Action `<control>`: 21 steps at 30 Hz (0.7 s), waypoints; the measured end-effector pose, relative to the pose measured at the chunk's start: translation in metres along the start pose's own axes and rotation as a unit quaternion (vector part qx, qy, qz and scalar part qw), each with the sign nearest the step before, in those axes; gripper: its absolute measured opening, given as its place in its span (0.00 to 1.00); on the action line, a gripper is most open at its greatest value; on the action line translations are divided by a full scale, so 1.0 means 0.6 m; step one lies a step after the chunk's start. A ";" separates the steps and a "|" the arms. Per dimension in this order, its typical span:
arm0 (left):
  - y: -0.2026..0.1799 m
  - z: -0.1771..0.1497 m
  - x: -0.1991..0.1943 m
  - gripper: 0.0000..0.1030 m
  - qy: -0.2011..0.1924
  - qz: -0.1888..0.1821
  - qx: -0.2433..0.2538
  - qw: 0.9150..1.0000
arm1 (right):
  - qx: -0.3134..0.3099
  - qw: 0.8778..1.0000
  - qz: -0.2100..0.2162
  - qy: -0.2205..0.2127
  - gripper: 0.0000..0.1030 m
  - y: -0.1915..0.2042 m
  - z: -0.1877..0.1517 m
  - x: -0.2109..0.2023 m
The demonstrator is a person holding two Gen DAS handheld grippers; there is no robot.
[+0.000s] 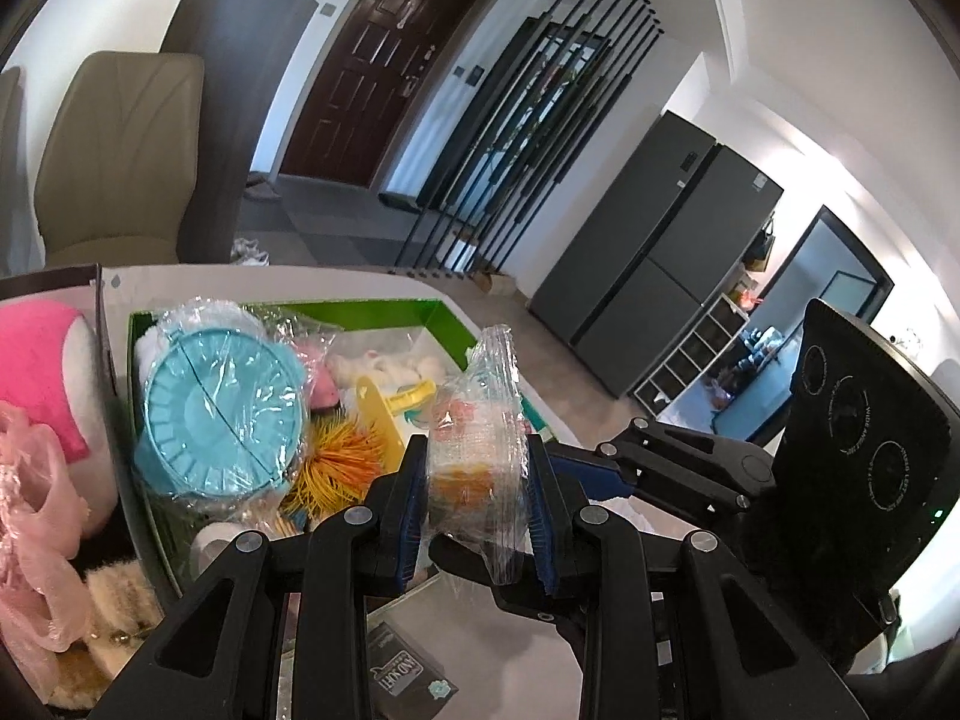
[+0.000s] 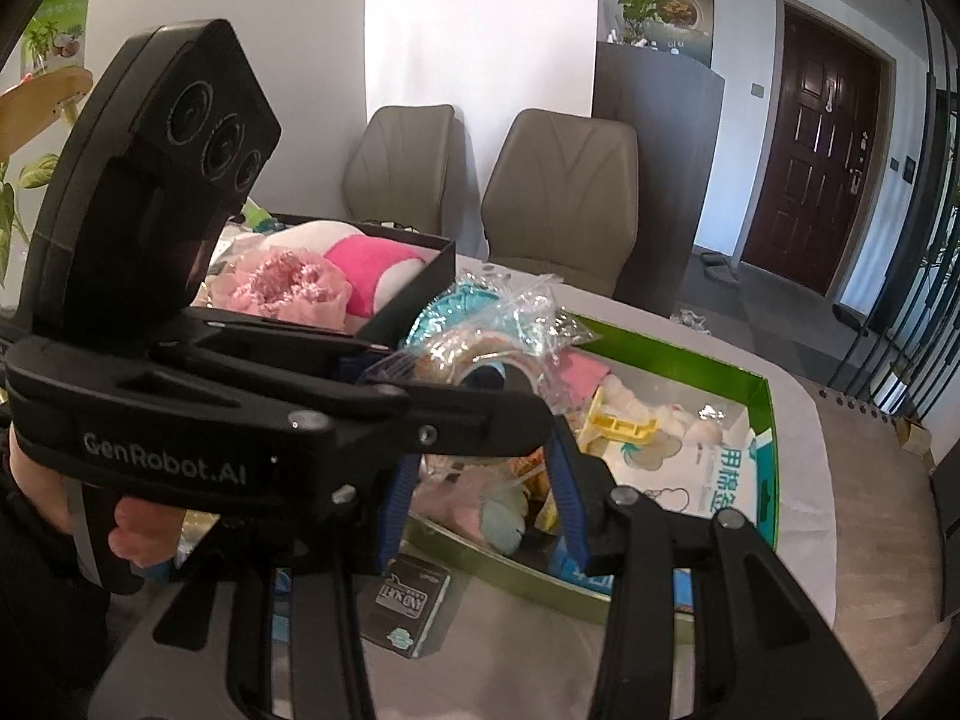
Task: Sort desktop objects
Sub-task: 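Carry the bagged tape roll in the left gripper over the green box, then lower the tape roll into the green box and open the left gripper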
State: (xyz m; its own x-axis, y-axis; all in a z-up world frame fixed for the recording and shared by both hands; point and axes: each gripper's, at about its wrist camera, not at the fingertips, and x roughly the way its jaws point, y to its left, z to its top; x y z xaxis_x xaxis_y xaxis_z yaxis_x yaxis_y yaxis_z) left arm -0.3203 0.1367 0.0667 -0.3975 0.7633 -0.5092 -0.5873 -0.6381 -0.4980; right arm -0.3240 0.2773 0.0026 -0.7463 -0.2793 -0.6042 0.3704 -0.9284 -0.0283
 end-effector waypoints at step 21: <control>0.029 0.010 -0.033 0.62 -0.020 0.063 -0.033 0.997 | 0.024 0.999 -0.042 -0.002 0.56 -0.034 -0.006 -0.007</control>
State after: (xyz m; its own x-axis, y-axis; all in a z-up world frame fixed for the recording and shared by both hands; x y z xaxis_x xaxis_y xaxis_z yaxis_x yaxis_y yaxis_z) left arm -0.3269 0.1108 0.0722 -0.4940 0.6788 -0.5434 -0.4840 -0.7338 -0.4767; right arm -0.3262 0.2983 0.0030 -0.7757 -0.2006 -0.5984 0.2795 -0.9593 -0.0407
